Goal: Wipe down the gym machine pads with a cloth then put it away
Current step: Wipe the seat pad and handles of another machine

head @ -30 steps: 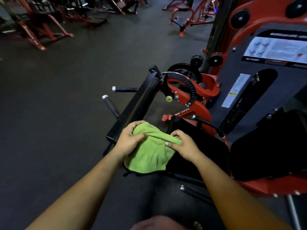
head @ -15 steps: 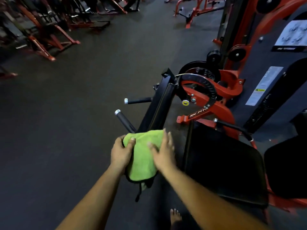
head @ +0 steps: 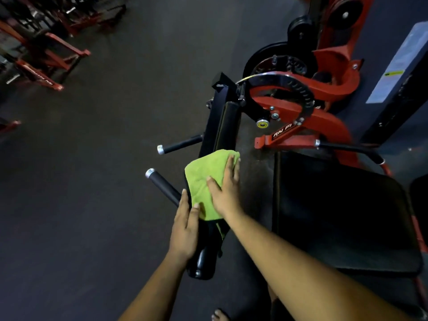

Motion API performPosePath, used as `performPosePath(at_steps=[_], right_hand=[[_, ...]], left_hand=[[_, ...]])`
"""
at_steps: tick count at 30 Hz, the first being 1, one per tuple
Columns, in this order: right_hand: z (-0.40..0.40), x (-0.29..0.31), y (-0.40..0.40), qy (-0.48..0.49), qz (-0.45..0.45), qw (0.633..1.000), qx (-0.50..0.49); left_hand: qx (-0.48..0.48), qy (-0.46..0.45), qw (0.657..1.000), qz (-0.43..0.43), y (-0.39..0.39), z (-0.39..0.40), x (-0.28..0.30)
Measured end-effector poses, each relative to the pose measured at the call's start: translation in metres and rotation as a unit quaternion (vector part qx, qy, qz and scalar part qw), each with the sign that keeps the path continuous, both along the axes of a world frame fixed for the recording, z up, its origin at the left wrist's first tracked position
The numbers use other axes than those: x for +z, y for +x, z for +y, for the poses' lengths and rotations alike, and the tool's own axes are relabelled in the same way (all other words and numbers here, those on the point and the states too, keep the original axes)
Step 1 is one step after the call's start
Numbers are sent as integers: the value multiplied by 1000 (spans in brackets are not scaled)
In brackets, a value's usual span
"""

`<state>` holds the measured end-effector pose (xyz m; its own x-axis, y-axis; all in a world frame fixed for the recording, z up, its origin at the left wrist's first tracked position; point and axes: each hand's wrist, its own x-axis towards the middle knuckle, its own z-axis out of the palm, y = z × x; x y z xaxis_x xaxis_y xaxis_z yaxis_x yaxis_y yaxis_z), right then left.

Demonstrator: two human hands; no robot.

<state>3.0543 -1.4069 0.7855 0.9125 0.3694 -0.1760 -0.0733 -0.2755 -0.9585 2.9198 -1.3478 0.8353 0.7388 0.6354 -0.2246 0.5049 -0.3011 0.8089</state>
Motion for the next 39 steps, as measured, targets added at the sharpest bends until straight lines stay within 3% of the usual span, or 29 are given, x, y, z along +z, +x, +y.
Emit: performPosePath(at_steps=[2, 6, 12, 14, 18, 24, 30, 39], right_hand=[[-14, -20, -36, 64, 17, 998, 7], [-23, -47, -80, 138, 137, 981, -11], [11, -7, 57, 106, 164, 976, -97], [12, 4, 52, 71, 135, 985, -76], [5, 8, 0, 17, 39, 999, -2], [36, 11, 89, -70, 10, 997, -9], [38, 13, 176, 45, 29, 999, -8], [-1, -27, 44, 84, 19, 996, 34]], left_hand=[[22, -50, 998, -20, 9, 0, 0], [32, -86, 995, -31, 19, -1, -3], [-45, 80, 995, 30, 42, -18, -8], [-62, 104, 992, 24, 42, -20, -10], [-40, 64, 997, -1, 38, -11, -18], [-98, 115, 987, 55, 43, -11, -18], [-109, 103, 986, 68, 45, -11, -12], [-111, 64, 990, 55, 44, -8, -13]])
